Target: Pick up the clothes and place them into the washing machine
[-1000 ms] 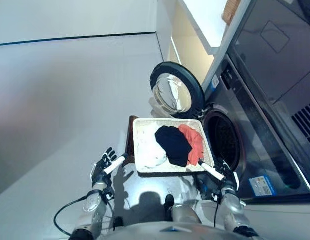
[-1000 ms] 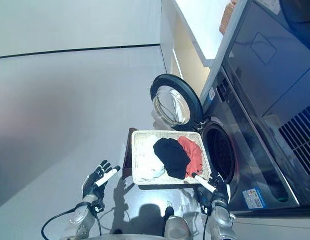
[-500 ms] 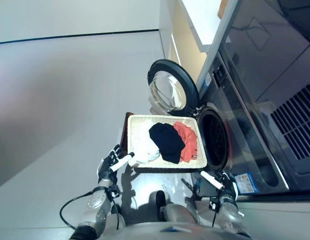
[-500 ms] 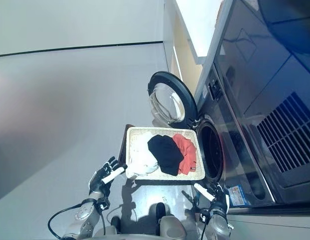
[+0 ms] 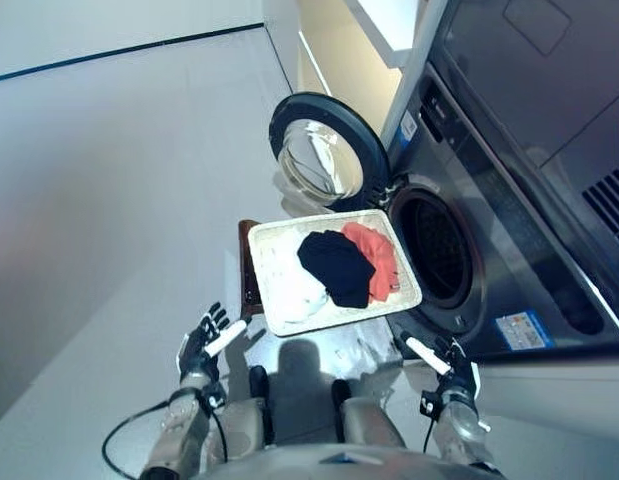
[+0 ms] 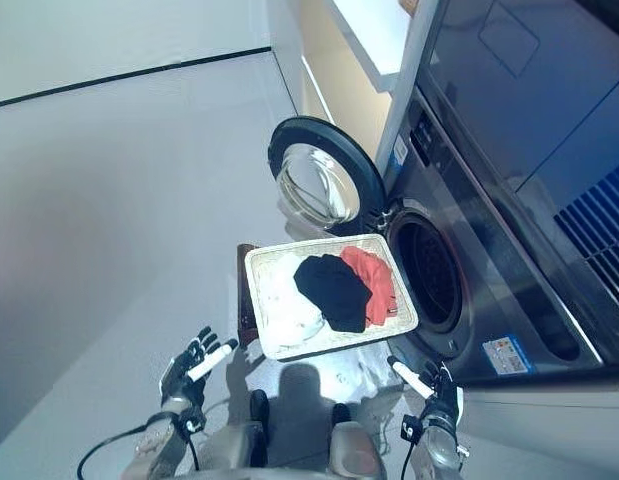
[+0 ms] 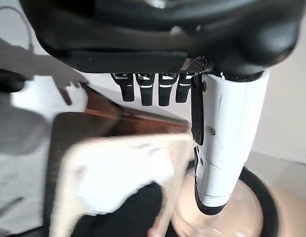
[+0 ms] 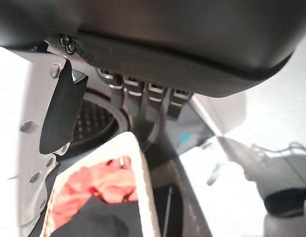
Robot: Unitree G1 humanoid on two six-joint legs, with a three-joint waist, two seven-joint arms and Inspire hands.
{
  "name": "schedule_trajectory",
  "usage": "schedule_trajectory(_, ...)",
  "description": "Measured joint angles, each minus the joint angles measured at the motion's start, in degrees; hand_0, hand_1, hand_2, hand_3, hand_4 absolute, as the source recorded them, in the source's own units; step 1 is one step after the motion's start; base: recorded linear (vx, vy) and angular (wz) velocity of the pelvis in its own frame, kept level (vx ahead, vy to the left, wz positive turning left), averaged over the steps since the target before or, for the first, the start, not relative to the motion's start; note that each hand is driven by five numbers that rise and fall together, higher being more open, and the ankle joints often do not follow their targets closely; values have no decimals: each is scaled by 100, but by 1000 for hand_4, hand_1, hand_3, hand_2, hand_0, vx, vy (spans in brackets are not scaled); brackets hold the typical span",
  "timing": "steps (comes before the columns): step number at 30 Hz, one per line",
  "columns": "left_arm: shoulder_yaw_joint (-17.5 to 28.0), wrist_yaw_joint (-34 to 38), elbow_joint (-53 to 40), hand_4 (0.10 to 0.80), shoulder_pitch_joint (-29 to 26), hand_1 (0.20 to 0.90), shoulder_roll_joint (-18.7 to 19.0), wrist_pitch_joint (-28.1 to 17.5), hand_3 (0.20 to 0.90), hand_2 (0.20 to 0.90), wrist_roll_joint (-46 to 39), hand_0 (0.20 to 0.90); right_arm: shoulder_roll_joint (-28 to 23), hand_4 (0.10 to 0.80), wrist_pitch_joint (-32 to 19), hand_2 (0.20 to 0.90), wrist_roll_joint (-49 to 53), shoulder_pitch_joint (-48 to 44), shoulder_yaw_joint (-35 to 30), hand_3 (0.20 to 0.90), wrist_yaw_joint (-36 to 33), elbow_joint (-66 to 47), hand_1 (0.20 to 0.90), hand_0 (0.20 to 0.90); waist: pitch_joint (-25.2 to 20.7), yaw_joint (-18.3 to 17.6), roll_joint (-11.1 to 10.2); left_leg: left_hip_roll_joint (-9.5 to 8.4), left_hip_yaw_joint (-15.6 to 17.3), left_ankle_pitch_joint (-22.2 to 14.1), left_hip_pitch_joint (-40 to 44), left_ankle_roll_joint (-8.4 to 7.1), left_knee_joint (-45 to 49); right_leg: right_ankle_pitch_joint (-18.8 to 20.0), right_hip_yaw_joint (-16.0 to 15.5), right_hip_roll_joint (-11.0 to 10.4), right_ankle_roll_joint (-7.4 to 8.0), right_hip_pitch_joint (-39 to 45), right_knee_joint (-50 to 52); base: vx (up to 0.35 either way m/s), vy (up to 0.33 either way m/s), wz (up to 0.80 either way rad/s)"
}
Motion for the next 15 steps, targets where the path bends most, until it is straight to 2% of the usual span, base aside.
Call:
schedule_trajectory(1, 2, -2, -53, 800, -41, 900, -8, -75, 900, 900, 1, 900, -33, 800, -17, 900, -13, -66, 3, 900, 12, -23, 900, 900, -79, 2, 14, -24, -1, 43, -38, 25, -284, 12, 66, -67, 63, 34, -145, 137, 169, -63)
schedule_trajectory(2, 3, 3, -80, 800, -49, 900, -22, -150, 900, 900, 1, 900, -76, 800, -16, 900, -18, -169, 22, 900, 20, -22, 900, 900, -137, 27, 104, 30, 2, 105, -45, 69, -524, -17, 143, -72, 131, 50, -205, 122, 165, -65)
schedule_trajectory(3, 10, 11, -38, 800, -34, 900, -24, -153, 900, 900, 0, 900, -76, 800, -7, 900, -15, -200, 54, 900, 9, -13, 900, 900, -239, 22, 111, 20, 199, 360, -14, 256, -473, -69, 171, -175, 250, 118, -260, 78, 108, -62)
schedule_trajectory(5, 120, 78, -41, 800, 77, 900, 8, -182, 900, 900, -12, 900, -40, 800, -9, 900, -24, -154, 291, 900, 39, -59, 900, 900, -529, 32, -88, -166, 462, 279, -34, 432, -558, -94, 154, -477, 306, 80, -316, 102, 140, -40)
schedule_trajectory(6, 189, 127, -38, 800, 69, 900, 54, -186, 900, 900, -33, 900, 30, 800, -8, 900, -23, -178, 385, 900, 42, -69, 900, 900, -580, 46, -173, -187, 528, 264, -24, 529, -543, -97, 52, -499, 370, 130, -151, 128, 171, -21)
schedule_trajectory(8, 225, 167, -31, 800, 80, 900, 150, -193, 900, 900, -41, 900, 170, 800, -9, 900, -19, -149, 383, 900, 24, -70, 900, 900, -653, 73, -275, -267, 541, 271, -16, 585, -630, 14, -109, -590, 481, 312, -136, 92, 127, -5)
schedule_trajectory(10, 219, 173, -22, 800, 40, 900, 218, -192, 900, 900, -55, 900, 213, 800, -3, 900, -23, -258, 386, 900, 32, -67, 900, 900, -653, 98, -282, -385, 542, 275, -11, 655, -672, 217, -283, -717, 783, 500, -334, 102, 138, 4)
schedule_trajectory(12, 212, 170, -22, 800, 82, 900, 208, -193, 900, 900, -54, 900, 203, 800, 9, 900, -22, -277, 378, 900, 30, -63, 900, 900, -680, 106, -210, -461, 552, 311, 111, 717, -841, 254, -397, -767, 851, 523, -287, 98, 148, 2)
schedule_trajectory(15, 198, 161, -3, 800, 155, 900, 167, -178, 900, 900, -53, 900, 172, 800, 31, 900, -21, -355, 366, 900, 21, -70, 900, 900, -653, 84, -82, -528, 466, 297, 379, 719, -1052, 257, -556, -728, 864, 383, 370, 111, 163, 9)
